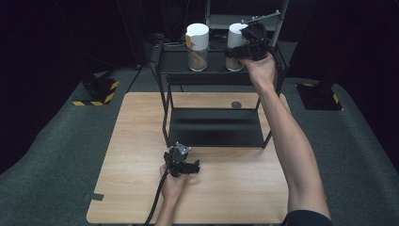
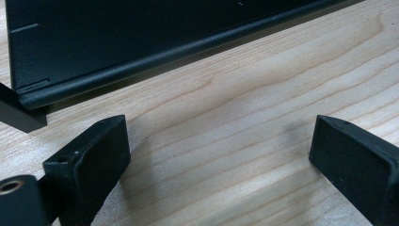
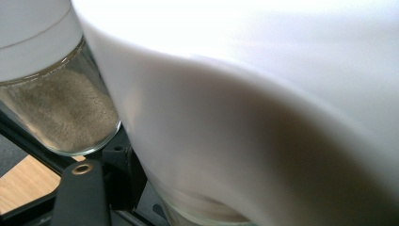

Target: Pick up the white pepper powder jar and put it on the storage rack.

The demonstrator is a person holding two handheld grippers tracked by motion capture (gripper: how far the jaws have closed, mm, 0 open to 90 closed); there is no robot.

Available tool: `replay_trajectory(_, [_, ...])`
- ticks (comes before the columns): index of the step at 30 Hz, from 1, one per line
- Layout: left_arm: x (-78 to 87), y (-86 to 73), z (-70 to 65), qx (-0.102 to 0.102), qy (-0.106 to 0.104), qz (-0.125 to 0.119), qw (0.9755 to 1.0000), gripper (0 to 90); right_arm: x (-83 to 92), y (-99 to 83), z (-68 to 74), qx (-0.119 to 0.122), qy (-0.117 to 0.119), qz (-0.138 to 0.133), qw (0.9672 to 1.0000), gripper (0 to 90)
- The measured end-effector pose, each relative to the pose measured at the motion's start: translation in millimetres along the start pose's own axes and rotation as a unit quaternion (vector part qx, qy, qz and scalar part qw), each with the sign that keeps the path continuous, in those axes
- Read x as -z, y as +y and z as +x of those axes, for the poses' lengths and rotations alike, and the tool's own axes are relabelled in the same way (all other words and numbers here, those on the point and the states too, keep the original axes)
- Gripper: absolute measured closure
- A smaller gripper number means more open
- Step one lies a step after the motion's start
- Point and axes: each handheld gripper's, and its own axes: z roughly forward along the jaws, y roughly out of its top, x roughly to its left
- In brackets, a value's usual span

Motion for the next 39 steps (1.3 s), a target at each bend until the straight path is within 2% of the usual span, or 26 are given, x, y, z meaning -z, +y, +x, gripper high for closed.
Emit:
replay_trajectory(2, [0.1, 0.3, 0.1, 0.0, 0.0, 0.001, 1.0, 5.6, 0.1, -0.7, -6.1, -0.006, 0.014, 0.0, 0.9999, 22.8])
replay_trajectory(6, [0.1, 0.3, 0.0, 0.0, 0.0, 0.001, 1.0, 5.6, 1.2, -2.9, -12.5, -0.011, 0.028, 0.001, 0.9996, 15.0])
replay_trajectory(11, [0.1, 0.3, 0.1, -0.001, 0.0, 0.001, 1.0, 5.6, 5.8, -13.0, -15.7, -0.011, 0.03, -0.015, 0.9994, 10.5])
replay_trajectory(15, [0.2, 0.3, 0.1, -0.001, 0.0, 0.001, 1.0, 5.6, 8.9, -17.5, -16.8, -0.013, 0.028, -0.013, 0.9994, 5.9])
replay_trajectory(21, [0.3, 0.5, 0.1, -0.002, 0.0, 0.001, 1.0, 5.6, 21.0, -26.7, -20.4, -0.008, 0.042, -0.026, 0.9987, 6.1])
replay_trajectory(25, [0.3, 0.6, 0.2, -0.002, 0.0, 0.002, 1.0, 5.6, 27.1, -32.3, -21.1, -0.009, 0.039, -0.024, 0.9989, 6.2])
replay_trajectory(32, [0.2, 0.3, 0.0, -0.001, 0.0, 0.001, 1.0, 5.6, 36.7, -41.9, -25.4, 0.0, 0.053, -0.026, 0.9982, 7.0])
replay_trajectory(39, [0.2, 0.2, -0.2, -0.001, 0.001, 0.0, 1.0, 5.6, 42.1, -47.4, -31.8, -0.005, 0.062, -0.03, 0.9976, 7.0])
